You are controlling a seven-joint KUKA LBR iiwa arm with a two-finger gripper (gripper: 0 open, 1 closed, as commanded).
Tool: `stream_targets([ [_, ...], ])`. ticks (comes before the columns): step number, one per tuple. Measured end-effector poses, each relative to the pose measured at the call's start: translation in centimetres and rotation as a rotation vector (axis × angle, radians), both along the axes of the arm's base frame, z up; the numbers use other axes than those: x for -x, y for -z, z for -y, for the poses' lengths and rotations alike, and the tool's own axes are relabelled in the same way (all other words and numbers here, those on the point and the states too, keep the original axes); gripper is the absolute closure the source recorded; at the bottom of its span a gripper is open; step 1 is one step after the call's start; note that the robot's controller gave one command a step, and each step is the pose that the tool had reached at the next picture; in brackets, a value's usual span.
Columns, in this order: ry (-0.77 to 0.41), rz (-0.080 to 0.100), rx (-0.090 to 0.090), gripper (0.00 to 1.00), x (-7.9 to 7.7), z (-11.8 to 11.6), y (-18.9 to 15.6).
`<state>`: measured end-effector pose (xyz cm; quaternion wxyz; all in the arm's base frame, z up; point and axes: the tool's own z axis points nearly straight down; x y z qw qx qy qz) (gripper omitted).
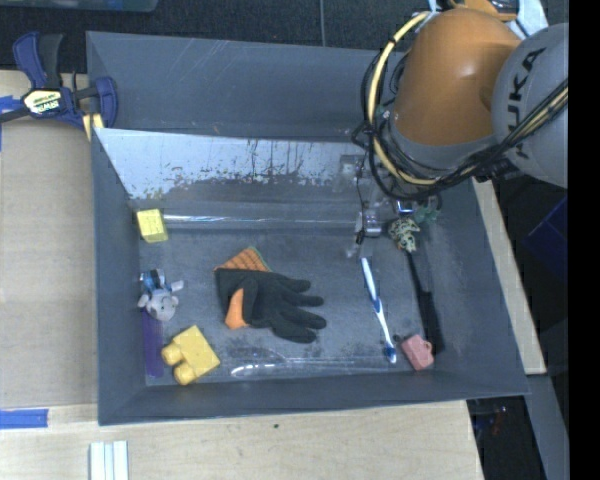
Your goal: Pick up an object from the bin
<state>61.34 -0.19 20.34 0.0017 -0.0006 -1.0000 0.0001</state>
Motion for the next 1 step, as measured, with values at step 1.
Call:
stream_targets([
  [1, 0.000, 0.008, 0.000, 0.00, -0.17, 0.00, -0.40],
])
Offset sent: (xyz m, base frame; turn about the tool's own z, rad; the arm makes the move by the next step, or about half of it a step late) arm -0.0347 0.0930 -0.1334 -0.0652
